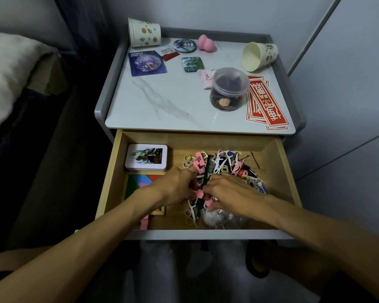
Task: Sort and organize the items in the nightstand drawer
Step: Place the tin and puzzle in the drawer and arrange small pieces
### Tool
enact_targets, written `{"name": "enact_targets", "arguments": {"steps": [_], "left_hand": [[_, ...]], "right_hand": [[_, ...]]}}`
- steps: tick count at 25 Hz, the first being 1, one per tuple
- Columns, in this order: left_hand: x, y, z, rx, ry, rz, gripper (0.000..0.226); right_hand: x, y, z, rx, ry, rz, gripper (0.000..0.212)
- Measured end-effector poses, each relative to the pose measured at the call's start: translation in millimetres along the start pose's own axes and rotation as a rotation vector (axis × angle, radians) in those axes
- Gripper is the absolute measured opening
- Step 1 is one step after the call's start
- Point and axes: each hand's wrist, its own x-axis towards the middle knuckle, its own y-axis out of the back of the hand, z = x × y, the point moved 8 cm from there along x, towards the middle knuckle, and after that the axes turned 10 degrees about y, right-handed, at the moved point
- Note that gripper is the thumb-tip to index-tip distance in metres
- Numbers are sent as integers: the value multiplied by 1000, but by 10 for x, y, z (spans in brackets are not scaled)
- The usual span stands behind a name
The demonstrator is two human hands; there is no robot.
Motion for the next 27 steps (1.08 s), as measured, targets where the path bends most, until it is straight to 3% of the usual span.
{"name": "enact_targets", "arguments": {"steps": [10,17,20,25,27], "left_hand": [[-14,12,3,-86,-22,-19,18],[-16,49,7,-66,9,13,10],[-22,85,-1,-56,18,44,10],[-29,104,42,-78,-11,62,7],[-28,111,83,-94,-35,64,10]], "right_hand": [[-234,400,447,451,-406,313,37],[-342,459,584,451,-383,446,17],[-343,485,578,485,-370,441,16],[-259,463,493,154,-290,232,37],[-254,434,480,168,-291,175,42]]}}
